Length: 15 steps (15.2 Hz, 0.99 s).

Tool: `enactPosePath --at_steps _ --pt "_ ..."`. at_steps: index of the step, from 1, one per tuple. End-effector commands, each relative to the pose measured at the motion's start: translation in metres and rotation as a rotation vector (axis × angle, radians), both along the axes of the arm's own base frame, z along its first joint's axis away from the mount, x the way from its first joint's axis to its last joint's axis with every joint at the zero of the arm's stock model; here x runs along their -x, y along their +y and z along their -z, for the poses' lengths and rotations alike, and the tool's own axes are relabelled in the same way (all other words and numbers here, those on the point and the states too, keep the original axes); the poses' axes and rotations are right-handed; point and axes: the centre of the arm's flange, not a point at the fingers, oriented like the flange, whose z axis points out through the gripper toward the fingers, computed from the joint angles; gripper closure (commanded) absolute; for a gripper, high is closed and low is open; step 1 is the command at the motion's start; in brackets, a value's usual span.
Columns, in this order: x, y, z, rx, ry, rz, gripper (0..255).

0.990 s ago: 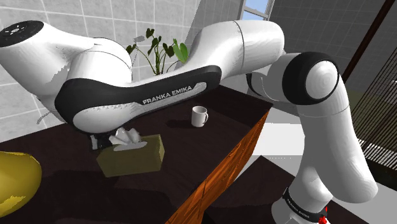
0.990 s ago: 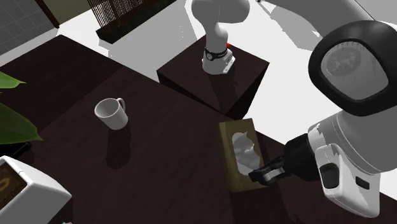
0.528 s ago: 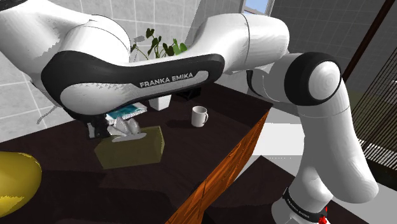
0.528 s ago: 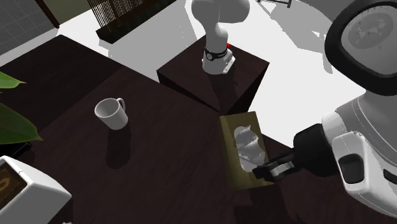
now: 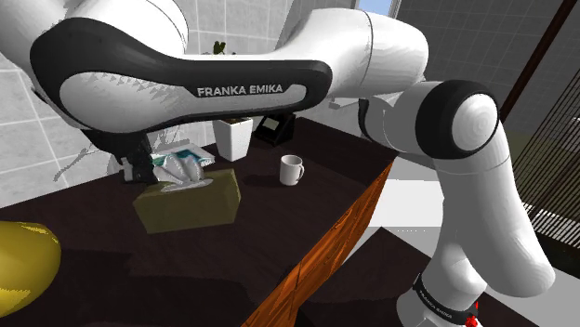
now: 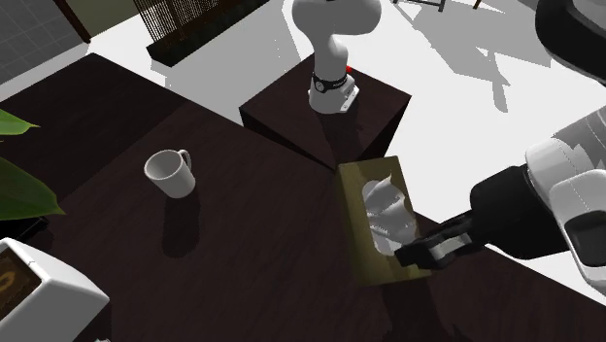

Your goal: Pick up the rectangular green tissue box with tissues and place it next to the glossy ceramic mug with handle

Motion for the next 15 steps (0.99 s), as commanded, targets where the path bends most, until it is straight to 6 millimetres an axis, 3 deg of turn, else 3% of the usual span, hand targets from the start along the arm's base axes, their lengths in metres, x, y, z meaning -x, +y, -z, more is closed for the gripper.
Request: enactPosePath --at_steps 1,13,15 --pt "0.000 0.000 -0.011 0.000 0.000 0.000 255" --pt "0.000 0.000 -0.070 0.000 0.000 0.000 255" --pt "-0.001 -0.027 -0.071 0.000 0.000 0.000 255"
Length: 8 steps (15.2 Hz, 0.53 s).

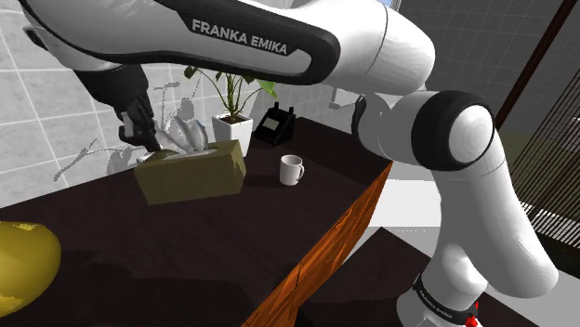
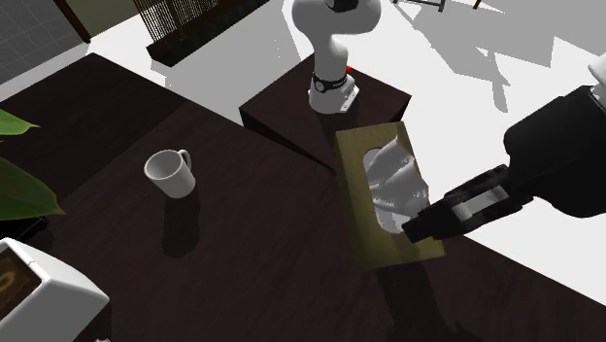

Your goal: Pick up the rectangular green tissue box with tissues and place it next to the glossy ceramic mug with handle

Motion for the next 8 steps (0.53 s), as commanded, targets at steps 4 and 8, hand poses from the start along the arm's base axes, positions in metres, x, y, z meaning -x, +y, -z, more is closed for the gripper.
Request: enactPosePath --at_steps 4,8 --pt "-0.003 -0.065 0.000 0.001 -0.003 0.000 255" --pt "-0.005 -0.117 -0.001 0.001 -0.003 0.000 255"
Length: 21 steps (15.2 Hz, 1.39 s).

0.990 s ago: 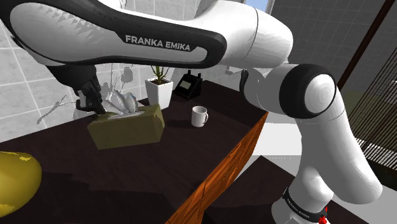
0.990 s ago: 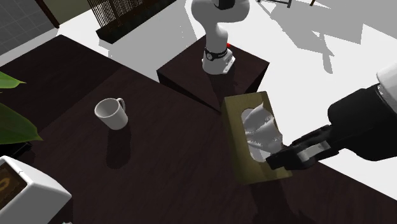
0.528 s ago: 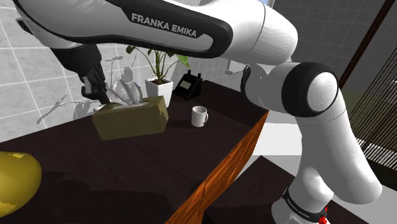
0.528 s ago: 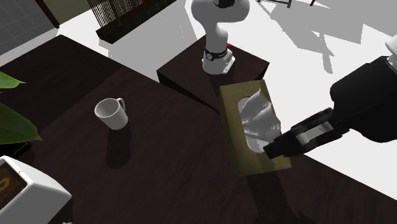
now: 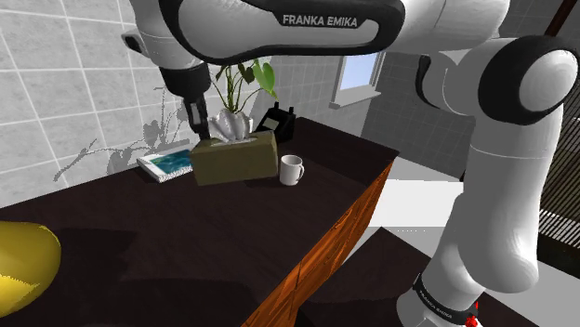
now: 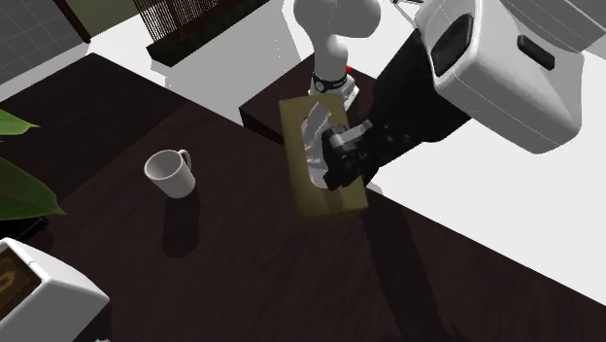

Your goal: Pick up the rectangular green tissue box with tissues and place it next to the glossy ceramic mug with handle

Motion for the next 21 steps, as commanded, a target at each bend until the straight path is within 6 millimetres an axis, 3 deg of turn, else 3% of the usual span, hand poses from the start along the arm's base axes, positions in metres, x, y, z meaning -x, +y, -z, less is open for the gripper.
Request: enactPosePath --at_steps 1,21 --pt "-0.002 -0.027 0.000 0.000 0.000 0.000 255" --pt "-0.014 -0.291 -0.002 0.000 0.000 0.000 255"
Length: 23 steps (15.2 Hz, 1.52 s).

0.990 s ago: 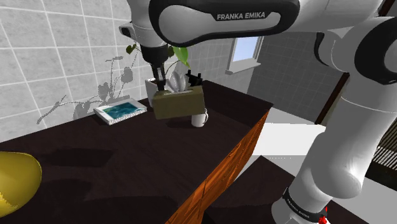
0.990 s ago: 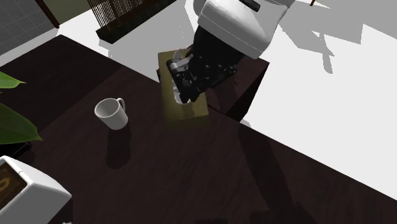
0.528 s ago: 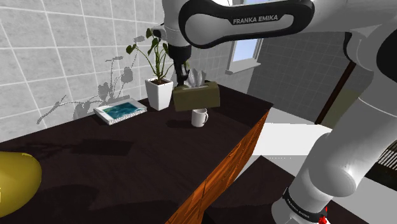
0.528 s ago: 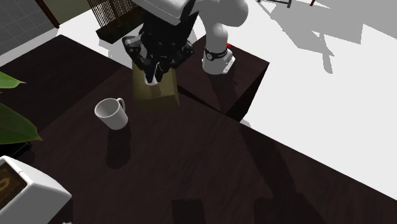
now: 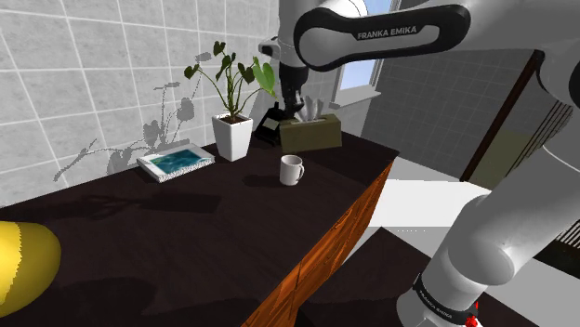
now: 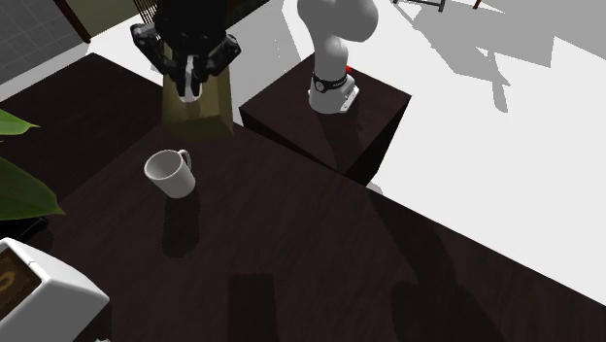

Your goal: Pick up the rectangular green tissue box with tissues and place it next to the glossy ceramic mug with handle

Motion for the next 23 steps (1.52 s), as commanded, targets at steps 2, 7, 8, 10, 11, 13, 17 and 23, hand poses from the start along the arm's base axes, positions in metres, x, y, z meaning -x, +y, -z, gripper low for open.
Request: enactPosePath --at_steps 2,7,8,10,11,13,17,23 --pt "-0.001 -0.040 0.000 0.000 0.000 -0.001 255" --pt "-0.001 -0.040 0.027 0.000 0.000 -0.001 255" --pt "-0.001 -0.040 0.032 0.000 0.000 -0.001 255" --pt "-0.001 -0.040 0.042 0.000 0.000 -0.001 255" --pt "-0.001 -0.040 0.048 0.000 0.000 -0.001 255" --pt "-0.001 -0.040 0.058 0.000 0.000 -0.001 255" --pt "-0.001 -0.040 0.079 0.000 0.000 -0.001 255" --pt "-0.001 -0.040 0.111 0.000 0.000 -0.001 255"
